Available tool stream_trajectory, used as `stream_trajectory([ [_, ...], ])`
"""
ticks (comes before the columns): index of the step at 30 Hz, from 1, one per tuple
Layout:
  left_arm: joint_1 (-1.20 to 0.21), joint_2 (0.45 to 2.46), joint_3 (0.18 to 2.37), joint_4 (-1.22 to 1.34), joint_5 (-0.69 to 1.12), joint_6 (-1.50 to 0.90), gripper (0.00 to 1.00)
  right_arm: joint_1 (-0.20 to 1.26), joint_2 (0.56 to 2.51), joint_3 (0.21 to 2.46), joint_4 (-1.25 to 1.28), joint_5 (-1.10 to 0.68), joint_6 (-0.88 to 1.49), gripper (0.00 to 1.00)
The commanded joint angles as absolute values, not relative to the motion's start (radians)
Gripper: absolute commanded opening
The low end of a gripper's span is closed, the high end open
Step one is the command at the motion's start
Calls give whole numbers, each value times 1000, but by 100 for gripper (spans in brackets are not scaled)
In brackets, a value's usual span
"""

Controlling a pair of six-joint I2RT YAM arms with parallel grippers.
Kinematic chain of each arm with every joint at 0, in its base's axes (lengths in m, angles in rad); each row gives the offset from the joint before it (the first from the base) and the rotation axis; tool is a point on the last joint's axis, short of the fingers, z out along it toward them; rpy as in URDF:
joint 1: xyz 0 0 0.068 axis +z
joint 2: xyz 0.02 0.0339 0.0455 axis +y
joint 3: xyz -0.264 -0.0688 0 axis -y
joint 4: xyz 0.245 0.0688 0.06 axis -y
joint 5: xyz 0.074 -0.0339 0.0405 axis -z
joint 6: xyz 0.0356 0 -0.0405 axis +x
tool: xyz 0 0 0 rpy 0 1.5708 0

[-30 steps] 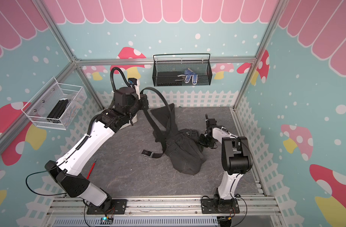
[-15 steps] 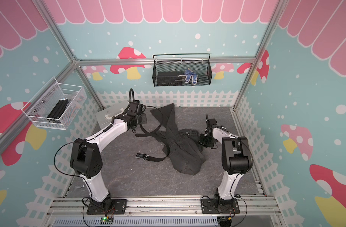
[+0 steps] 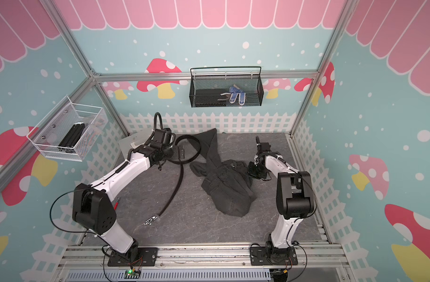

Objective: Remove the belt from the trousers
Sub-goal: Place the belt at the center of the board, then reset both arms

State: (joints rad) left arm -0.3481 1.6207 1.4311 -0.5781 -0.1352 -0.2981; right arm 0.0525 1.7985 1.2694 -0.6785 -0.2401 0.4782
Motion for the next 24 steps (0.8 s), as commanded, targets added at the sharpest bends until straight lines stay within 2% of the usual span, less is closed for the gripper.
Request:
stream_trajectory([
  [1, -332, 1490, 1429, -589, -139, -263, 99, 49, 1724, 1332, -739, -176, 413, 52],
  [3, -304, 1416, 1406, -594, -178, -247, 99, 43, 1684, 1342, -747, -148, 386, 68],
  [4, -287, 1386, 1386, -590, -205, -239, 99, 41, 1669, 1345, -747, -140, 375, 71],
  [7, -202, 1328, 1274, -542, -268, -220, 99, 17, 1648, 1347, -743, -106, 336, 78],
  [9, -159, 1308, 1127, -412, -372, -218, 99, -9, 1661, 1342, -734, -84, 316, 81],
  [11, -123, 1296, 1004, -278, -295, -129, 99, -29, 1676, 1342, -722, -52, 296, 81],
  [13, -112, 1295, 903, -138, -257, -24, 99, -34, 1670, 1316, -662, -35, 239, 98],
  [16, -96, 1315, 794, 18, -311, -91, 99, -35, 1628, 1221, -503, 79, 184, 99],
  [20, -74, 1389, 673, 240, -277, -73, 99, -35, 1607, 1109, -329, 295, 45, 99],
  [24, -75, 1444, 540, 546, -265, -35, 99, -41, 1605, 1009, -200, 372, -31, 99],
])
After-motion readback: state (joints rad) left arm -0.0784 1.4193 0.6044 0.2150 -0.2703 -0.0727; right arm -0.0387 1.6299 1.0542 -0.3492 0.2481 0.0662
